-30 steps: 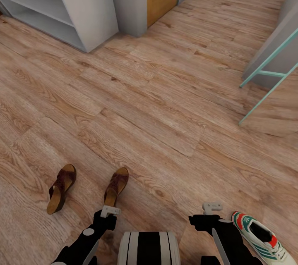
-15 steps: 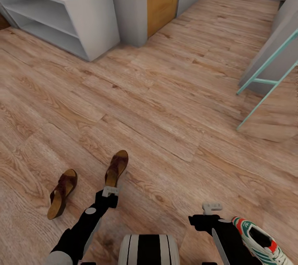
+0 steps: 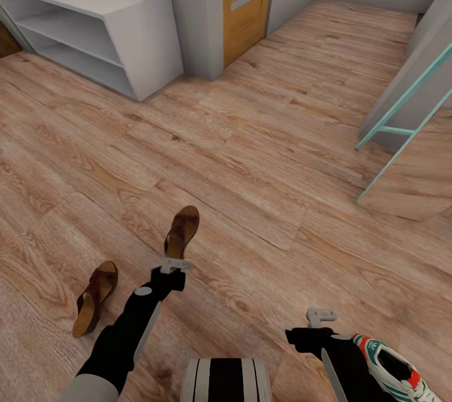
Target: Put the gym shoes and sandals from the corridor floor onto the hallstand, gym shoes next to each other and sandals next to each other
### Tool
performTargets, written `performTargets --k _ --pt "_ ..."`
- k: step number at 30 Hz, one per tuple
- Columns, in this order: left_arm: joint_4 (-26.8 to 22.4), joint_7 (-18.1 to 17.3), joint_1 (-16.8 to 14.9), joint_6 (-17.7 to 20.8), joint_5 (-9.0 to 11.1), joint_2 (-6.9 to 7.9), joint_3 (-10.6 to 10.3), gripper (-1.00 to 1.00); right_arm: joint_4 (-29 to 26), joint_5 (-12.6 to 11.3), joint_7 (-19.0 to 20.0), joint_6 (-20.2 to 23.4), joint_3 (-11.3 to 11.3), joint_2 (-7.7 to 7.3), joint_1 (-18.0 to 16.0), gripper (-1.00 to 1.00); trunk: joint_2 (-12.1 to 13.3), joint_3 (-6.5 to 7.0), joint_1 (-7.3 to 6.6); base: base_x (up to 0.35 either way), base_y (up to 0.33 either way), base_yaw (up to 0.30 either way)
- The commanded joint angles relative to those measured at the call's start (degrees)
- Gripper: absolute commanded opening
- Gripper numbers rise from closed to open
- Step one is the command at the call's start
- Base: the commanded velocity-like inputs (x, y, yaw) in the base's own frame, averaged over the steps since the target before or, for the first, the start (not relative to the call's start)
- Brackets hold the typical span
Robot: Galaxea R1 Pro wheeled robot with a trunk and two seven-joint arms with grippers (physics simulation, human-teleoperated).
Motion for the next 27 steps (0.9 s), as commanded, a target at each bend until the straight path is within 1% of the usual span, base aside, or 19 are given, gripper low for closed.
performTargets --k 1,7,27 --pt "-0.16 -0.37 0.06 0.35 -0.69 -0.28 0.06 -1.00 -0.07 0.07 0.08 0.26 -0.05 0.04 -0.01 1.00 -0.01 -0.03 -0.01 0.000 0.000 0.000" --pt "-0.21 -0.37 0.12 0.35 -0.69 -0.52 0.06 -1.00 -0.23 0.07 -0.04 0.22 -0.03 0.05 -0.01 1.00 0.07 1.65 -0.16 0.000 0.000 0.000" --pt "-0.43 -0.32 0.06 0.51 -0.68 -0.59 0.28 -1.00 -0.30 0.07 -0.06 0.18 -0.01 0.06 -0.01 1.00 0.33 7.93 -0.68 0.000 0.000 0.000"
